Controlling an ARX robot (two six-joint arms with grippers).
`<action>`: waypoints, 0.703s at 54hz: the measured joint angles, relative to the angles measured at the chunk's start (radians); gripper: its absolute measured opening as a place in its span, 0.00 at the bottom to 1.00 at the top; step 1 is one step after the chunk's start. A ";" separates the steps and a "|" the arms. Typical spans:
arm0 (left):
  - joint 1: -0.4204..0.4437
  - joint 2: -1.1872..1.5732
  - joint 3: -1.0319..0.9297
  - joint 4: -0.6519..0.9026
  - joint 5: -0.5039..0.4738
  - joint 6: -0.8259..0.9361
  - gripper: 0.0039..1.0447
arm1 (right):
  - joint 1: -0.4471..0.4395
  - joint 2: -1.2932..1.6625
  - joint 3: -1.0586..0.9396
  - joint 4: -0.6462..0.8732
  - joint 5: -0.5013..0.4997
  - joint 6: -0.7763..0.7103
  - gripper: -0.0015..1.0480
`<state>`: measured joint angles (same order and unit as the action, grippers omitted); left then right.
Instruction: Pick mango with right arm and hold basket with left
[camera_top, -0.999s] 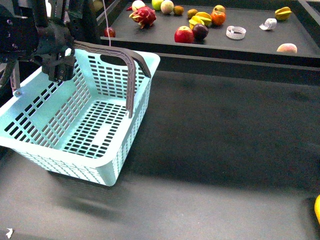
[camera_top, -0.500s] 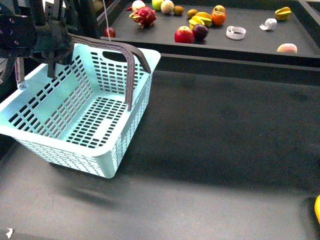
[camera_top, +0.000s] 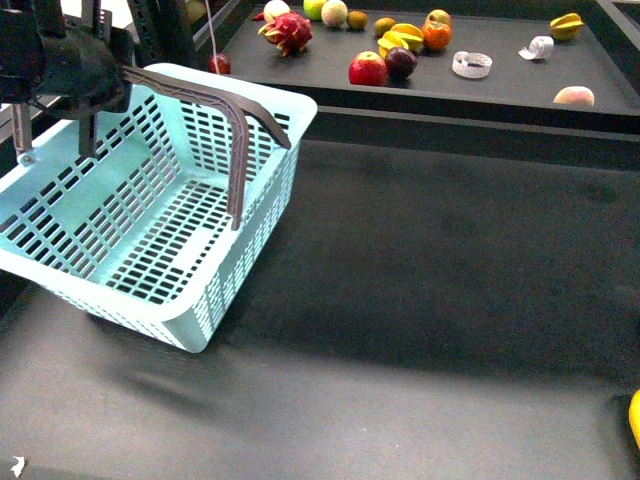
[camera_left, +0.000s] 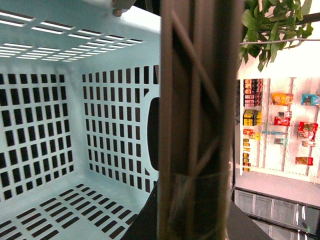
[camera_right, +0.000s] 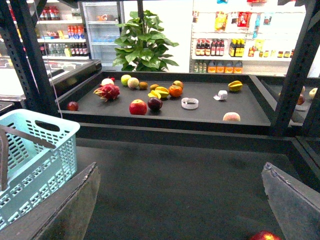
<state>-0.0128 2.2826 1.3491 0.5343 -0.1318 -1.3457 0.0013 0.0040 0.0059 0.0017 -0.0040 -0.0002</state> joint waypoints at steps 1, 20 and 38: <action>0.002 -0.010 -0.009 -0.004 -0.002 0.005 0.06 | 0.000 0.000 0.000 0.000 0.000 0.000 0.92; 0.050 -0.419 -0.360 -0.011 0.006 0.104 0.06 | 0.000 0.000 0.000 0.000 0.000 0.000 0.92; -0.043 -0.851 -0.615 -0.101 -0.035 0.105 0.05 | 0.000 0.000 0.000 0.000 0.000 0.000 0.92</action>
<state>-0.0555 1.4319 0.7338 0.4332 -0.1665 -1.2411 0.0013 0.0044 0.0059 0.0017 -0.0040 0.0002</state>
